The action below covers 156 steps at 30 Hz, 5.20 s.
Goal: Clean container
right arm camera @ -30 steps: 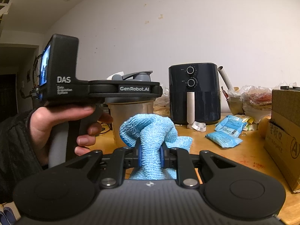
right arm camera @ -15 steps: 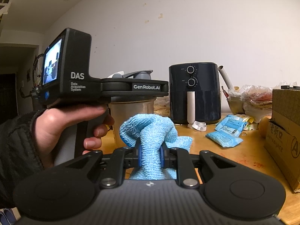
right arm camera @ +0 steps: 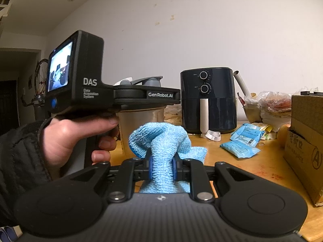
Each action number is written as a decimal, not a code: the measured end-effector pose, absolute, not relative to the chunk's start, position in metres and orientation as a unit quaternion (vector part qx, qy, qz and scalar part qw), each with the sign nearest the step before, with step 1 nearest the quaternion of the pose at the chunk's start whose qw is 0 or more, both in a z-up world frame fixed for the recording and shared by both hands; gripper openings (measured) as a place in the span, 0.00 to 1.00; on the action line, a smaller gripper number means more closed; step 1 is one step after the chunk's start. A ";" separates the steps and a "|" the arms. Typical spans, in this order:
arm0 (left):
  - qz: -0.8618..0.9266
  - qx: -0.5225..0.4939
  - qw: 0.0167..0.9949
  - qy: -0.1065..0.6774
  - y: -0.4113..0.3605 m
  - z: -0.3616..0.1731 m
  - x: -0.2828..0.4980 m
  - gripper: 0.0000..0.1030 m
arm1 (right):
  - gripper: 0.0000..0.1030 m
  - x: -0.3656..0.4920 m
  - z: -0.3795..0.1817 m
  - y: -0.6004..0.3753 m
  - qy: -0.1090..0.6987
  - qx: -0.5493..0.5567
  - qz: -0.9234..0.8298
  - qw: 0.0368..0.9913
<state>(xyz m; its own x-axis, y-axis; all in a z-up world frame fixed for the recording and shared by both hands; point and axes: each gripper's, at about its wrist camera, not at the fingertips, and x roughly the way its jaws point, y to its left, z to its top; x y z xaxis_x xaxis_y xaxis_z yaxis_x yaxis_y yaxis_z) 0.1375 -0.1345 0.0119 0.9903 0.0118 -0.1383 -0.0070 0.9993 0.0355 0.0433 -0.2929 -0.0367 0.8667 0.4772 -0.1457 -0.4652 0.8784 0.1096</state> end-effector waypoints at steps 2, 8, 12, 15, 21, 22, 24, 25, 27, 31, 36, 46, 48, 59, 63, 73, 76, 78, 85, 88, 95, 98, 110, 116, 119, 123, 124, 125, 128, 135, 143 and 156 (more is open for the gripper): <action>-0.001 0.019 0.998 0.068 -0.133 0.012 0.137 0.92 | 0.15 0.043 -0.037 -0.293 0.085 0.036 0.244 0.965; -0.027 0.022 0.997 0.063 -0.129 0.011 0.136 0.92 | 0.15 0.042 -0.037 -0.292 0.085 0.037 0.245 0.965; -0.046 0.023 0.997 0.060 -0.125 0.010 0.136 0.92 | 0.15 0.044 -0.037 -0.294 0.086 0.039 0.244 0.965; -0.064 0.024 0.996 0.057 -0.121 0.009 0.136 0.92 | 0.15 0.043 -0.037 -0.295 0.086 0.040 0.244 0.965; -0.118 0.025 0.991 0.052 -0.110 0.007 0.137 0.92 | 0.15 0.044 -0.037 -0.295 0.087 0.041 0.243 0.965; -0.125 0.025 0.990 0.053 -0.108 0.007 0.138 0.92 | 0.15 0.045 -0.038 -0.295 0.087 0.041 0.243 0.965; -0.141 0.026 0.988 0.053 -0.105 0.007 0.138 0.92 | 0.15 0.045 -0.038 -0.295 0.087 0.041 0.243 0.965; -0.150 0.026 0.987 0.052 -0.103 0.006 0.138 0.92 | 0.15 0.045 -0.038 -0.295 0.088 0.041 0.243 0.965; -0.171 0.026 0.983 0.053 -0.099 0.006 0.139 0.92 | 0.15 0.046 -0.038 -0.295 0.089 0.041 0.243 0.965; -0.201 0.028 0.978 0.055 -0.093 0.006 0.141 0.92 | 0.15 0.047 -0.039 -0.295 0.090 0.042 0.245 0.964; -0.235 0.031 0.970 0.056 -0.085 0.004 0.144 0.92 | 0.15 0.049 -0.039 -0.294 0.091 0.044 0.249 0.963; -0.316 0.037 0.946 0.058 -0.065 0.002 0.156 0.92 | 0.15 0.051 -0.039 -0.292 0.089 0.044 0.256 0.962; -0.336 0.038 0.939 0.058 -0.062 0.002 0.159 0.92 | 0.13 0.051 -0.039 -0.291 0.088 0.042 0.259 0.961; -0.408 0.042 0.910 0.058 -0.053 -0.001 0.171 0.92 | 0.13 0.052 -0.040 -0.292 0.089 0.044 0.263 0.960; -0.430 0.044 0.900 0.058 -0.049 -0.001 0.176 0.92 | 0.13 0.051 -0.041 -0.291 0.088 0.044 0.265 0.959; -0.455 0.046 0.887 0.062 -0.045 -0.001 0.179 0.92 | 0.13 0.049 -0.041 -0.289 0.088 0.042 0.268 0.958; -0.455 0.046 0.887 0.062 -0.045 -0.001 0.179 0.92 | 0.13 0.050 -0.040 -0.286 0.086 0.040 0.271 0.958; -0.455 0.046 0.887 0.062 -0.046 -0.001 0.180 0.92 | 0.13 0.053 -0.040 -0.285 0.086 0.040 0.273 0.957; -0.455 0.046 0.887 0.062 -0.046 -0.001 0.179 0.92 | 0.13 0.064 -0.036 -0.279 0.081 0.038 0.280 0.956; -0.455 0.046 0.887 0.062 -0.046 -0.001 0.179 0.92 | 0.13 0.069 -0.034 -0.275 0.079 0.037 0.284 0.955; -0.455 0.047 0.887 0.062 -0.046 -0.001 0.181 0.92 | 0.13 0.079 -0.031 -0.269 0.075 0.037 0.289 0.954; -0.456 0.046 0.886 0.063 -0.045 0.000 0.182 0.92 | 0.13 0.082 -0.029 -0.267 0.072 0.039 0.290 0.953; -0.458 0.049 0.886 0.064 -0.045 0.000 0.181 0.92 | 0.13 0.084 -0.019 -0.271 0.058 0.050 0.307 0.948; -0.458 0.050 0.885 0.063 -0.047 -0.001 0.179 0.92 | 0.13 0.091 -0.018 -0.277 0.069 0.066 0.325 0.941; -0.457 0.049 0.886 0.064 -0.048 0.000 0.177 0.92 | 0.15 0.093 -0.017 -0.277 0.072 0.066 0.328 0.939; -0.456 0.049 0.886 0.064 -0.049 0.000 0.179 0.92 | 0.16 0.095 -0.018 -0.278 0.074 0.071 0.334 0.937; -0.456 0.050 0.886 0.064 -0.049 0.000 0.178 0.92 | 0.16 0.094 -0.018 -0.278 0.074 0.067 0.335 0.937; -0.456 0.050 0.886 0.064 -0.050 0.000 0.177 0.92 | 0.16 0.093 -0.018 -0.278 0.074 0.064 0.336 0.937; -0.456 0.050 0.886 0.064 -0.050 0.000 0.179 0.92 | 0.16 0.092 -0.017 -0.275 0.074 0.050 0.331 0.939; -0.454 0.050 0.887 0.065 -0.051 0.000 0.180 0.92 | 0.14 0.092 -0.017 -0.272 0.083 0.048 0.325 0.941; -0.453 0.051 0.887 0.065 -0.049 0.000 0.181 0.92 | 0.13 0.094 -0.020 -0.270 0.095 0.042 0.326 0.940; -0.452 0.053 0.888 0.065 -0.049 -0.001 0.183 0.92 | 0.12 0.096 -0.035 -0.266 0.121 0.031 0.320 0.939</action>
